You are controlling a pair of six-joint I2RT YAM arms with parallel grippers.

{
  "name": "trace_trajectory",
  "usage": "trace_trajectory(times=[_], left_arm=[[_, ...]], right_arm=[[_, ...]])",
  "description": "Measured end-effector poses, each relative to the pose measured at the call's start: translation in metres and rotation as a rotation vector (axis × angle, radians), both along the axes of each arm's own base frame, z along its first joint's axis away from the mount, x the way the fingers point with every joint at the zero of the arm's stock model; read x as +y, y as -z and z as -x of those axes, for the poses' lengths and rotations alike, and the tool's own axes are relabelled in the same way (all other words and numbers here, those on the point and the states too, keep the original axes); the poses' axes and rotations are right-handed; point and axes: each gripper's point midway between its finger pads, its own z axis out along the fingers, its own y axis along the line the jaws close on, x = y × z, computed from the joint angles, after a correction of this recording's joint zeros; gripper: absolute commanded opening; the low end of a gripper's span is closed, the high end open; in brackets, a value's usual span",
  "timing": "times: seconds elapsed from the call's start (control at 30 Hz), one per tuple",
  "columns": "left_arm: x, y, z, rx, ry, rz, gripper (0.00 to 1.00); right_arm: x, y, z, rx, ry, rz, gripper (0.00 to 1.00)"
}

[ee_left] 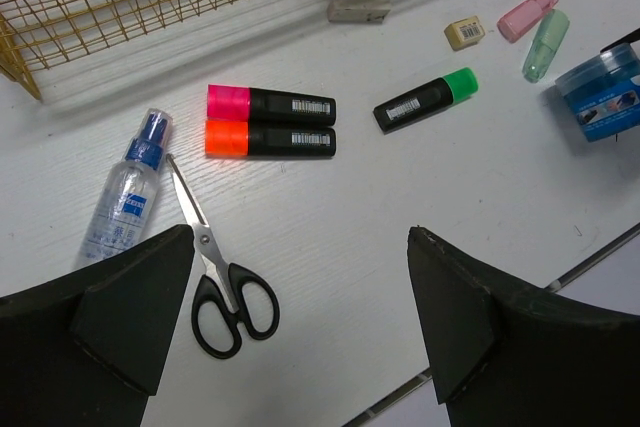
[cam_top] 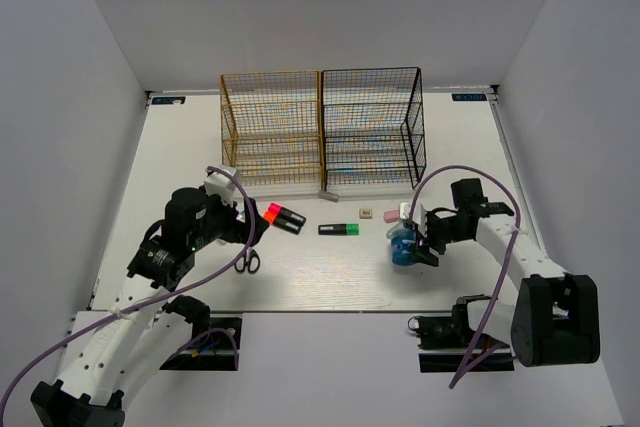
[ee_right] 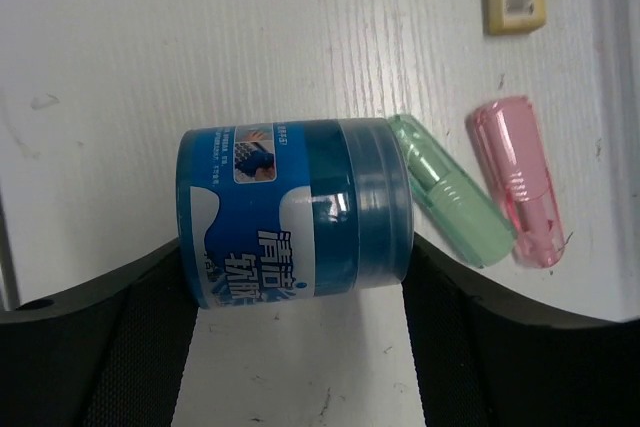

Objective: Sort the stationery into containers
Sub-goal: Pick up the stationery from the center of the board, then place the stationery in the storage box.

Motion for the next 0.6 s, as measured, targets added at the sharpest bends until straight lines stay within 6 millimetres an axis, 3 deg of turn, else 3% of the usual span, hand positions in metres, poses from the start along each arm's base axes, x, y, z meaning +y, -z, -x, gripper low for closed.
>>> trace_trajectory(times=[0.13,0.2,0.4,0.5,0.6], left_arm=[[0.000,0.000,0.000,0.000,0.000,0.000,0.98],[0.000,0.001,0.000,0.004,0.000,-0.002,0.98],[0.000,0.007,-0.001,0.026,-0.001,-0.012,0.98],[0.000,0.008,-0.002,0.030,-0.002,-0.014,0.98],[0.000,0.011,-0.002,0.039,-0.002,-0.019,0.98]], right_arm=[[0.013,-0.030,-0.003,0.056,0.027,-0.074,0.00],[0.022,-0.065,-0.021,0.073,0.090,-0.129,0.00],[0.038,-0.198,-0.131,-0.005,0.447,-0.290,0.00],[0.036,-0.247,-0.195,-0.017,0.704,-0.345,0.00],[0.032,-0.284,-0.256,-0.046,0.957,-0.404,0.00]])
